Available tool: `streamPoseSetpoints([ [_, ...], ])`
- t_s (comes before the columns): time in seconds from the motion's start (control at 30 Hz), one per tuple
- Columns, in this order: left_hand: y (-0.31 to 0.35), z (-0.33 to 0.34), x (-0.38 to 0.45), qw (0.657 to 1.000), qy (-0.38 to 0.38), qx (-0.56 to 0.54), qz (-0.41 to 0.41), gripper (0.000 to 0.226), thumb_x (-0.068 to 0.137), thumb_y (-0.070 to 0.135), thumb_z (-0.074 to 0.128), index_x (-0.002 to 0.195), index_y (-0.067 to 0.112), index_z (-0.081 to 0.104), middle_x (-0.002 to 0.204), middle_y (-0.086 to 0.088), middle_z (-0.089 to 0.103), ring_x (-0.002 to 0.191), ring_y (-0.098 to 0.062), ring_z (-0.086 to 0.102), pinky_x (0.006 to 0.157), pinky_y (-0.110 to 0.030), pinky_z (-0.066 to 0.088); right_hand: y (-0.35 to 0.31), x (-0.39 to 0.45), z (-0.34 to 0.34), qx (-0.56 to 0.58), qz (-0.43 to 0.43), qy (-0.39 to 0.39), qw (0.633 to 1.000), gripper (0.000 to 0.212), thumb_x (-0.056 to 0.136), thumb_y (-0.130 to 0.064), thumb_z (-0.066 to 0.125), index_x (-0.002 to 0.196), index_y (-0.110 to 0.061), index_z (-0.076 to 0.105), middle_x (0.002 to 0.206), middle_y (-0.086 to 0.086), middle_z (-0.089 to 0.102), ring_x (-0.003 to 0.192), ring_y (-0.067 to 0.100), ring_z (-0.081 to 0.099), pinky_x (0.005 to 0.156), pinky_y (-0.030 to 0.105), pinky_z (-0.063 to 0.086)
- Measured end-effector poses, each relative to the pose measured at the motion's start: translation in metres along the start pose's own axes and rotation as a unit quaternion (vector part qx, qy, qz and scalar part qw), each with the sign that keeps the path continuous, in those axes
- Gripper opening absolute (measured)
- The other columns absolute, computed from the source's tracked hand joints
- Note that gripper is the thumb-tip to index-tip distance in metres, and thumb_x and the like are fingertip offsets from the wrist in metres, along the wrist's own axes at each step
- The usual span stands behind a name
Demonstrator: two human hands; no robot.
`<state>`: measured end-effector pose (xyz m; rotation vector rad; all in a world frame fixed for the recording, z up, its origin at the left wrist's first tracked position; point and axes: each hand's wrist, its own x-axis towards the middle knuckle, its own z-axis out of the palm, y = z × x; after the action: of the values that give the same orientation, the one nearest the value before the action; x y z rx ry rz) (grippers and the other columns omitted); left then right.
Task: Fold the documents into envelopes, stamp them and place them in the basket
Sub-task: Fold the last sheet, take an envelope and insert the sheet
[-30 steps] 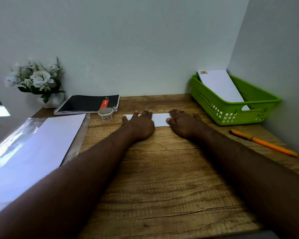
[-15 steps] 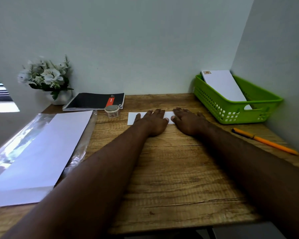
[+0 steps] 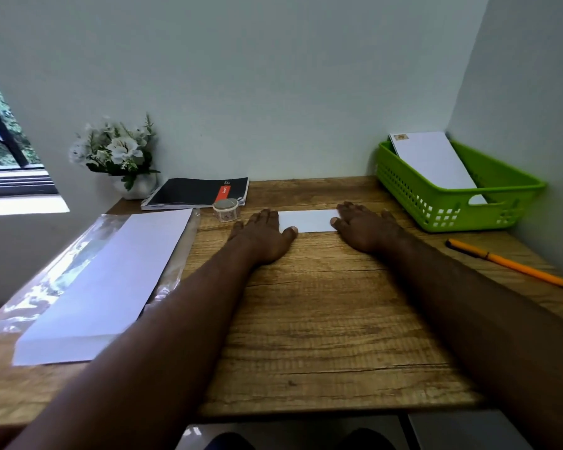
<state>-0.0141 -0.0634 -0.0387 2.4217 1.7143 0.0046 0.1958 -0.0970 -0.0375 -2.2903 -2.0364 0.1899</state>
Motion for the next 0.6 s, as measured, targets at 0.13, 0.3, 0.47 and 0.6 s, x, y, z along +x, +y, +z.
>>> streamPoseSetpoints([
  [0.13, 0.001, 0.001, -0.002, 0.999, 0.030, -0.009, -0.012, 0.080, 0.093, 0.065, 0.022, 0.153, 0.014, 0.009, 0.161, -0.007, 0.009, 0.147, -0.025, 0.013, 0.117, -0.048, 0.013, 0.000, 0.002, 0.004, -0.005, 0.019, 0.013, 1.000, 0.074, 0.093, -0.066, 0.017, 0.152, -0.022, 0.010, 0.161, -0.002, 0.006, 0.147, 0.017, 0.008, 0.116, 0.054, 0.006],
  [0.3, 0.004, -0.005, -0.018, 0.984, 0.162, -0.070, 0.034, 0.070, 0.092, 0.062, 0.039, 0.146, 0.019, 0.030, 0.150, -0.008, 0.037, 0.135, -0.028, 0.038, 0.107, -0.045, 0.035, 0.000, -0.004, 0.005, -0.005, 0.040, 0.090, 0.995, 0.094, 0.082, -0.080, 0.013, 0.152, -0.017, 0.010, 0.161, 0.002, 0.006, 0.147, 0.019, 0.006, 0.115, 0.057, 0.002],
  [0.47, -0.015, -0.040, -0.038, 0.938, 0.324, -0.108, 0.067, 0.039, 0.095, 0.037, 0.046, 0.124, 0.015, 0.059, 0.127, -0.006, 0.060, 0.117, -0.026, 0.055, 0.096, -0.038, 0.046, -0.040, -0.029, -0.002, -0.028, -0.131, 0.131, 0.982, 0.081, 0.089, -0.069, 0.021, 0.152, -0.021, 0.006, 0.161, 0.000, 0.004, 0.147, 0.015, -0.001, 0.119, 0.047, -0.004],
  [0.6, -0.077, -0.066, -0.053, 0.961, 0.268, -0.048, -0.047, 0.036, 0.083, 0.041, 0.054, 0.110, 0.021, 0.067, 0.111, -0.003, 0.069, 0.103, -0.025, 0.063, 0.085, -0.038, 0.052, -0.098, -0.046, -0.003, -0.040, -0.294, 0.053, 0.953, 0.074, 0.094, -0.061, 0.031, 0.152, -0.020, 0.013, 0.160, -0.001, 0.010, 0.147, 0.014, 0.003, 0.119, 0.036, 0.003],
])
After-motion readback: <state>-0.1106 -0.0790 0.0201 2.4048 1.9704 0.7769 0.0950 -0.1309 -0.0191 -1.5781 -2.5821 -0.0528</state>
